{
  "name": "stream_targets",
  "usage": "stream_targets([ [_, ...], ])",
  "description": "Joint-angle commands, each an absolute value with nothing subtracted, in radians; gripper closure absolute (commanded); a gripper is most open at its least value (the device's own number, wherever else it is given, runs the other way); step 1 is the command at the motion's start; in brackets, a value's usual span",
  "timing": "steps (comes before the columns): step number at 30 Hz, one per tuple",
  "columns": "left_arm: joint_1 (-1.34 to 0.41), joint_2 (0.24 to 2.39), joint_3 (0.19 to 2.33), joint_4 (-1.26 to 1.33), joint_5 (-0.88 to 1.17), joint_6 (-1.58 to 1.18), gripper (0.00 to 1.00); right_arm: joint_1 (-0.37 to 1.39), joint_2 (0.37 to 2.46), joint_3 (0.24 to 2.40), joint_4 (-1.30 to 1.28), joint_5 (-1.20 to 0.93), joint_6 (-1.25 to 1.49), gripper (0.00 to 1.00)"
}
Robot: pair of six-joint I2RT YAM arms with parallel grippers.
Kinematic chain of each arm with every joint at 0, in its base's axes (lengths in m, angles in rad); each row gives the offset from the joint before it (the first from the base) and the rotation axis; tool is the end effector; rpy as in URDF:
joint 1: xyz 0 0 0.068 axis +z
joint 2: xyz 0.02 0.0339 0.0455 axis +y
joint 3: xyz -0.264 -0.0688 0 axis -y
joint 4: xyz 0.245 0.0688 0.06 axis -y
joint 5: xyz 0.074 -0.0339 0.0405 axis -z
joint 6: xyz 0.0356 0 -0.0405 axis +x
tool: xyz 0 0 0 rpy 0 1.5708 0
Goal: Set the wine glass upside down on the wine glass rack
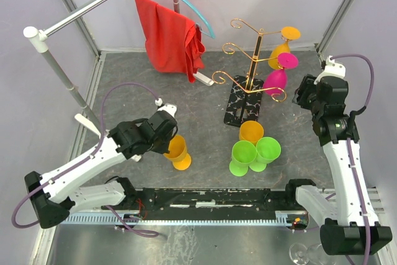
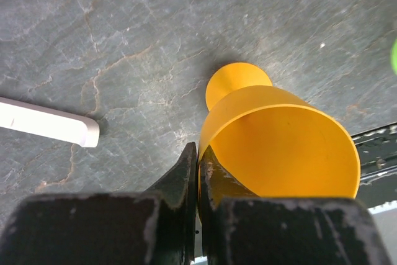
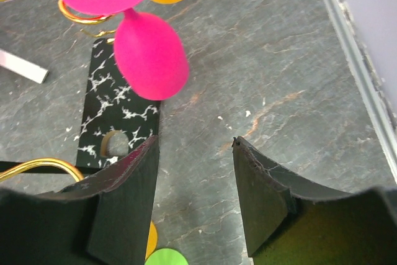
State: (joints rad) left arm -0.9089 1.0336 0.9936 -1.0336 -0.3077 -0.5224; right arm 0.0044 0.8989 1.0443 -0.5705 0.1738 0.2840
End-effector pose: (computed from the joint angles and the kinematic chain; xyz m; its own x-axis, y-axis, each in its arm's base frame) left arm 0.1213 -0.1382 0.2956 -0.7990 0.2517 -0.5462 0.3050 0.9523 -0.0073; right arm 0.1888 -0.0053 0.3700 -0.3530 0.2744 -0.8945 0.2626 0.9466 0.1868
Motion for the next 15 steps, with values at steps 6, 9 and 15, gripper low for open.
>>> stream_targets([
  [6, -0.906, 0.997, 1.212, -0.987, -0.369, -0.433, 0.97, 0.003, 0.986, 1.196, -0.618, -0.030, 0.313, 0.41],
  [9, -0.906, 0.999, 1.228, -0.990, -0.381, -0.422, 0.97, 0.002, 0.987, 1.202, -0.631, -0.022, 0.305, 0.41],
  [15, -0.907, 0.961, 1.258, -0.965, -0.400, -0.406, 0.97, 0.002, 1.003, 1.197, -0.639, -0.086, 0.319, 0.41],
])
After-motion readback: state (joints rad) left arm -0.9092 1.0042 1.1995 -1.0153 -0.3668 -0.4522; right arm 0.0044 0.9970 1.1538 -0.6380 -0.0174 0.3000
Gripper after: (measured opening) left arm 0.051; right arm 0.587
